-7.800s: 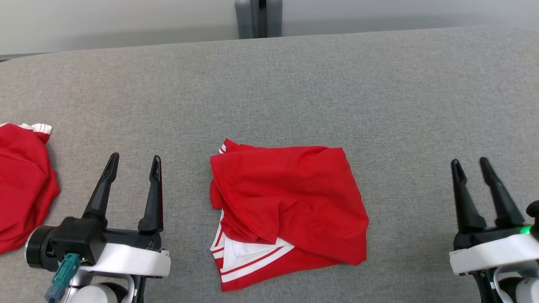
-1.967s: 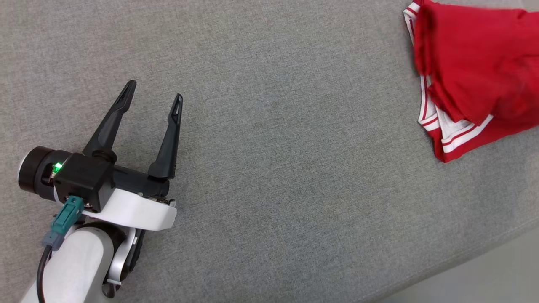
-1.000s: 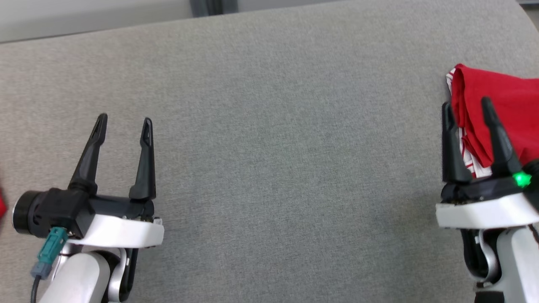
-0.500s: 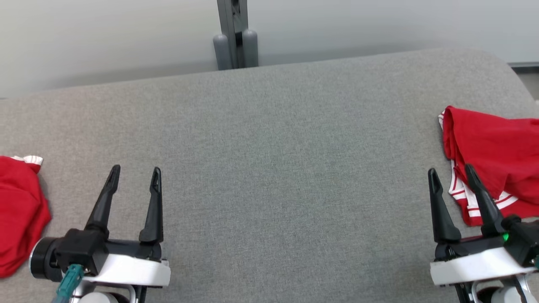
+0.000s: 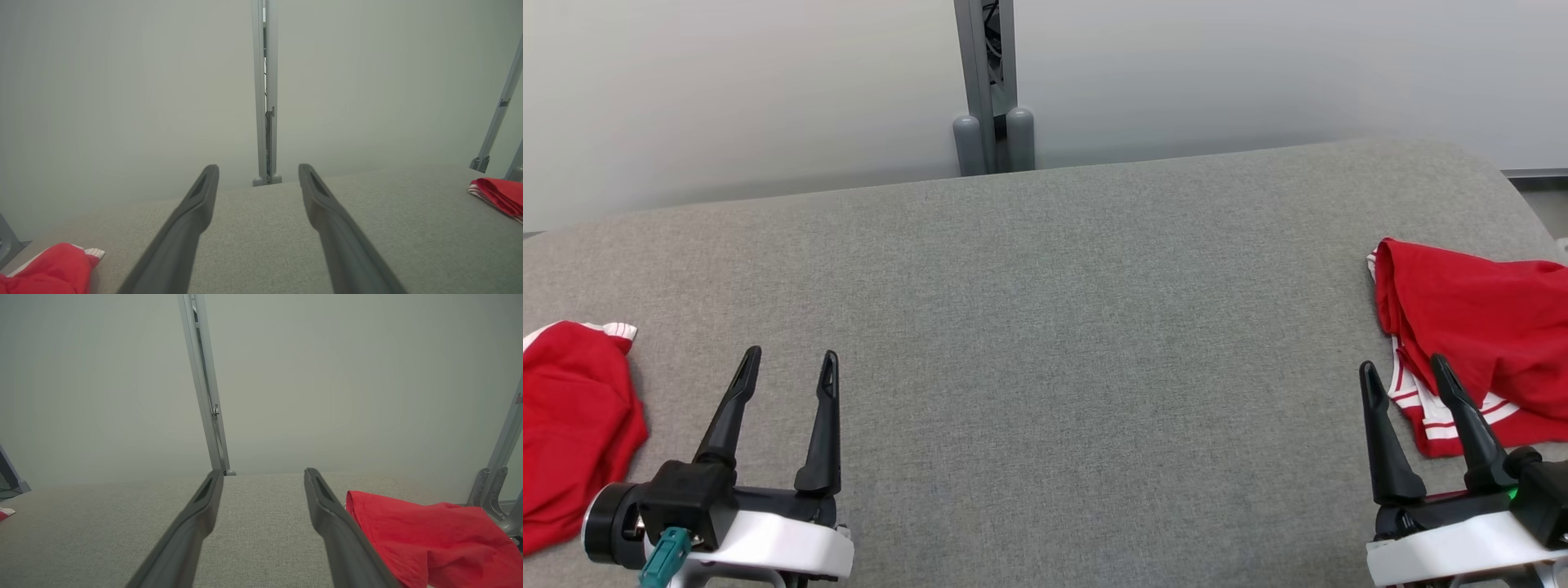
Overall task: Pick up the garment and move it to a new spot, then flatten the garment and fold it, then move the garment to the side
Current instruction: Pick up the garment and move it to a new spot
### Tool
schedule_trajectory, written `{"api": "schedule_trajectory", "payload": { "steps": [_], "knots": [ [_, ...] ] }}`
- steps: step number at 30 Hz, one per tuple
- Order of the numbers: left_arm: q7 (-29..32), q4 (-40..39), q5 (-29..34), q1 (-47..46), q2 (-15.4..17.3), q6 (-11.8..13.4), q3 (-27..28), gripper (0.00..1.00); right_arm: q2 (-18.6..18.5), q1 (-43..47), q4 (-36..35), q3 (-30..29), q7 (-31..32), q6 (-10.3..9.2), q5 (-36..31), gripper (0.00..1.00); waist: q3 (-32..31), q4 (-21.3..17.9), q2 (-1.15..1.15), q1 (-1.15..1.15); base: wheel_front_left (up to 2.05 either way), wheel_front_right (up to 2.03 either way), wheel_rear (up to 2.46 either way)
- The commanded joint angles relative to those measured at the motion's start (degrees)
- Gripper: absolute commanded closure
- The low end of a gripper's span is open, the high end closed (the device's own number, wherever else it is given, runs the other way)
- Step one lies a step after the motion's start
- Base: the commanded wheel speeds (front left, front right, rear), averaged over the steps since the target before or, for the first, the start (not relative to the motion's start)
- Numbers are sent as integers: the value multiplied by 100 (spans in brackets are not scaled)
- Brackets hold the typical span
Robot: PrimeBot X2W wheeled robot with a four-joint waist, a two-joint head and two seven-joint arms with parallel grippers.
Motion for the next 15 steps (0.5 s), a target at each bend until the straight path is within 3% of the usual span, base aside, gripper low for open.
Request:
{"api": "schedule_trajectory", "payload": {
  "steps": [1,15],
  "knots": [
    [9,-27,5,50,17,41,9,0,-14,32,-24,-41,14,2,37,0,5,10,0,0,0,0,0],
    [123,-5,-52,40,0,111,-33,0,-15,1,-53,-104,15,2,74,0,24,97,0,0,0,0,0]
  ]
}}
